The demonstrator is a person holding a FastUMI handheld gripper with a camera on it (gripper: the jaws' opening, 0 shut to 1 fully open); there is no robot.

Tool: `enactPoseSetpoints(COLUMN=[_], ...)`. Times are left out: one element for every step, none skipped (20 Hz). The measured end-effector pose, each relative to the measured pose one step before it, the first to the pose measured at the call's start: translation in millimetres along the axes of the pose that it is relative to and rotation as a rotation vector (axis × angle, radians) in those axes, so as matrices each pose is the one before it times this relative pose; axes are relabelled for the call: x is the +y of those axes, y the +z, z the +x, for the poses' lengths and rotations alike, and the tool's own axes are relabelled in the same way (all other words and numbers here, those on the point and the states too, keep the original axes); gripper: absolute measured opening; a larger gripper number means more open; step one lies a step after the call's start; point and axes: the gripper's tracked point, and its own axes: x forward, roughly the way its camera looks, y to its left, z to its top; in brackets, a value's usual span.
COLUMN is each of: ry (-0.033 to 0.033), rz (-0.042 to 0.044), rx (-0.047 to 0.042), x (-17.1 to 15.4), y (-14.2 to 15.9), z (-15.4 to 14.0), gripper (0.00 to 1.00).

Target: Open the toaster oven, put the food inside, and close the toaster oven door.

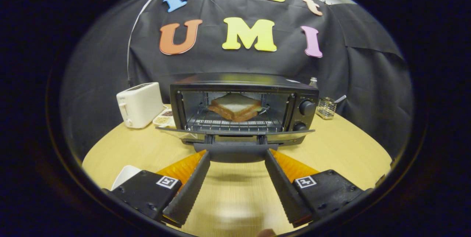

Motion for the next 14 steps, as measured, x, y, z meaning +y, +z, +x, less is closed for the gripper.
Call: enactPoseSetpoints(ry=[0.00188,0.00186,-0.00062,0.00129,0.00367,-0.00084,0.01418,0.01878,0.00516,-0.00260,0.00061,-0.00115,-0.00552,-0.00390], rz=[0.00282,0.00322,-0.00229,-0.00259,0.00043,-0.00689,-0.00966,0.00335,0.00935,0.00578,-0.00051,-0.00138,0.00298,0.01051], rx=[-0.00975,-0.01628,-0.01674,-0.01296,0.00852,0.02691,0.02540,0.00606,-0.01210,-0.02559,-0.01863,-0.01180,-0.00903,-0.01043], x=[0.43,-0.23,0.53,0.20,2.66,1.03,3.76,4.69,-0.17,-1.50,-3.05,-2.44,-3.49,-3.55], y=[3.04,3.87,5.81,4.35,2.30,-2.99,-1.64,1.13,5.93,9.90,6.97,5.30,6.12,5.98], z=[1.21,1.50,0.44,3.89,4.09,4.09,3.29,0.48,-4.88,-6.26,-7.24,-6.87,-10.44,-8.29], gripper=[1.00,1.00,1.00,1.00,1.00,0.99,1.00,1.00,1.00,1.00,1.00,1.00,1.00,1.00])
